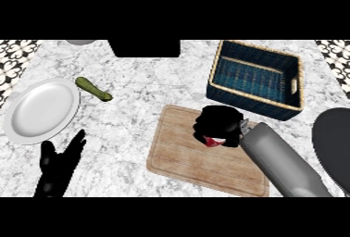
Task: Pick the can from the cutting board and place it in the basket
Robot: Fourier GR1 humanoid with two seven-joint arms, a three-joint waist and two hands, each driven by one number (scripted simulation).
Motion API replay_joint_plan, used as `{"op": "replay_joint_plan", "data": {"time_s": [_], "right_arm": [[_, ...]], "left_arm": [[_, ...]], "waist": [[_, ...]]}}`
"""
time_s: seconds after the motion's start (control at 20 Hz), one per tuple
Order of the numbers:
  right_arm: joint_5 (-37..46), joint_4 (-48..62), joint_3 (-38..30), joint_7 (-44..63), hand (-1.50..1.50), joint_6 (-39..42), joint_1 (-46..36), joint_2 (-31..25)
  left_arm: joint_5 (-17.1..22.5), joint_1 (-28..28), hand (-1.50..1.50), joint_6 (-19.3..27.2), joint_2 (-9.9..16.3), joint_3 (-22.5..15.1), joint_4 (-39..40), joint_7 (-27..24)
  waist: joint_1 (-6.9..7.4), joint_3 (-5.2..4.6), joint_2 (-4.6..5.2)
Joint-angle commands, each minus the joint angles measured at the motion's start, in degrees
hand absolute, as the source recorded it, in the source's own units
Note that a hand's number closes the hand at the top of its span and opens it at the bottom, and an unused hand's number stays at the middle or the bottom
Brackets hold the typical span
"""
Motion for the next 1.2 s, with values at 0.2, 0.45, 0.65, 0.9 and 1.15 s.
{"op": "replay_joint_plan", "data": {"time_s": [0.2, 0.45, 0.65, 0.9, 1.15], "right_arm": [[1.6, 5.1, -10.5, 26.5, 1.50, 4.6, -0.1, 11.0], [0.8, 5.4, -20.0, 49.8, 1.50, 1.8, 1.8, 14.5], [-3.5, 0.6, -21.4, 66.2, 1.50, -5.3, -1.0, 14.7], [-19.4, -9.1, -27.9, 73.1, 1.50, -22.1, -4.8, 14.7], [-17.3, -14.4, -23.0, 91.5, 1.50, -34.4, -16.2, 14.8]], "left_arm": [[-0.4, 2.1, 0.00, -0.6, -1.0, 0.1, 2.3, -1.4], [0.3, 3.0, 0.00, -0.2, 0.2, 1.6, 0.8, -0.5], [-0.6, 1.9, 0.00, -0.4, -0.9, -0.2, 1.1, -0.4], [-0.7, 0.2, 0.00, -1.6, -0.3, -0.6, 1.1, -0.1], [-1.3, -0.5, 0.00, -1.8, -1.7, -2.5, 1.9, 0.5]], "waist": [[-1.11, -0.53, -0.06], [-2.94, -0.52, -0.70], [0.30, -0.35, -0.19], [2.74, 0.14, -0.10], [3.66, -0.47, -0.27]]}}
